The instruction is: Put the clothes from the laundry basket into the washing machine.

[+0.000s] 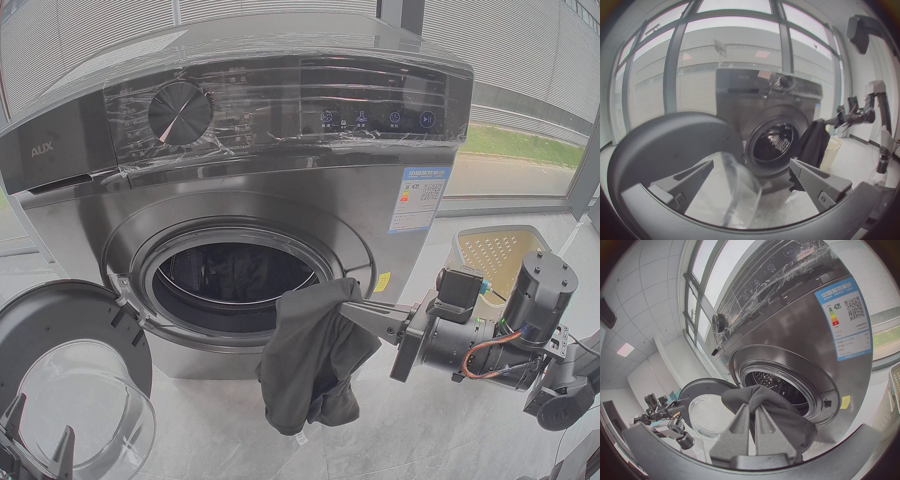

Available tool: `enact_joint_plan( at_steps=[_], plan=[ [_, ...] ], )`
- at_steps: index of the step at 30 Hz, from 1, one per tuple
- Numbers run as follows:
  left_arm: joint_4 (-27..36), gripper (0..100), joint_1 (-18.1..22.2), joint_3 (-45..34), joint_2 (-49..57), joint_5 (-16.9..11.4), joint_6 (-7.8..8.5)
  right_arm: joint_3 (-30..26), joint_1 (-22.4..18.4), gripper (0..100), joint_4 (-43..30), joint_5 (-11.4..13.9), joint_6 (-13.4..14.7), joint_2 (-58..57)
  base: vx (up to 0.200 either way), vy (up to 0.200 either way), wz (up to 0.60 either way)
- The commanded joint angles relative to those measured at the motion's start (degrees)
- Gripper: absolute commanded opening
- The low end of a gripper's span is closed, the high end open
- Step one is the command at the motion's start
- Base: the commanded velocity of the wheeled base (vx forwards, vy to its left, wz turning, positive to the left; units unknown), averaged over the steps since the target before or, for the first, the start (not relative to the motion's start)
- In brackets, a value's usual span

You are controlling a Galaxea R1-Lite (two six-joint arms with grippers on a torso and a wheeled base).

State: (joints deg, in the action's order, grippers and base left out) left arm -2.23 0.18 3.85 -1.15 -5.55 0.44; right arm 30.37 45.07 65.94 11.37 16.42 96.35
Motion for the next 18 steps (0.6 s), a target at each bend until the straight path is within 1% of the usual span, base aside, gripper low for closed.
enact_joint_plan(
  at_steps=[1,3,5,8,10,12,14,15,18],
  plan=[
    [-0.5,100,0.5,8.2,-7.4,-11.6,0.44,2.0,2.0,0,0.1,-0.3,2.5,2.3,0.000,0.000,0.00],
    [-0.3,100,0.6,7.8,-11.7,-15.9,0.88,2.7,2.7,0,0.1,-0.3,3.3,2.8,0.000,0.000,0.00],
    [-1.0,100,0.4,7.0,-16.6,-19.9,1.23,3.8,3.1,0,0.4,-0.3,3.4,3.6,0.000,0.000,0.00],
    [-1.4,100,-1.0,7.4,-21.5,-24.5,1.41,6.8,2.9,0,1.5,-0.5,3.5,5.9,0.000,0.000,0.00],
    [-2.2,100,-2.4,8.4,-25.6,-27.6,1.49,8.2,3.1,0,2.2,-2.0,3.5,7.4,0.000,0.000,0.00],
    [-4.2,100,-3.6,9.2,-30.2,-28.6,1.76,8.8,3.3,0,2.3,-2.8,3.5,8.1,0.000,0.000,0.00],
    [-4.4,100,-3.7,9.2,-30.6,-28.6,1.76,8.8,3.4,0,2.3,-2.8,3.5,8.2,0.000,0.000,0.00],
    [-10.3,100,-5.5,9.8,-39.3,-28.7,2.20,9.7,3.9,0,2.4,-3.1,3.4,9.9,0.000,0.000,0.00],
    [-17.8,100,-7.3,9.9,-47.7,-28.6,2.20,10.4,4.0,0,2.3,-3.2,3.4,10.2,0.000,0.000,0.00]
  ],
)
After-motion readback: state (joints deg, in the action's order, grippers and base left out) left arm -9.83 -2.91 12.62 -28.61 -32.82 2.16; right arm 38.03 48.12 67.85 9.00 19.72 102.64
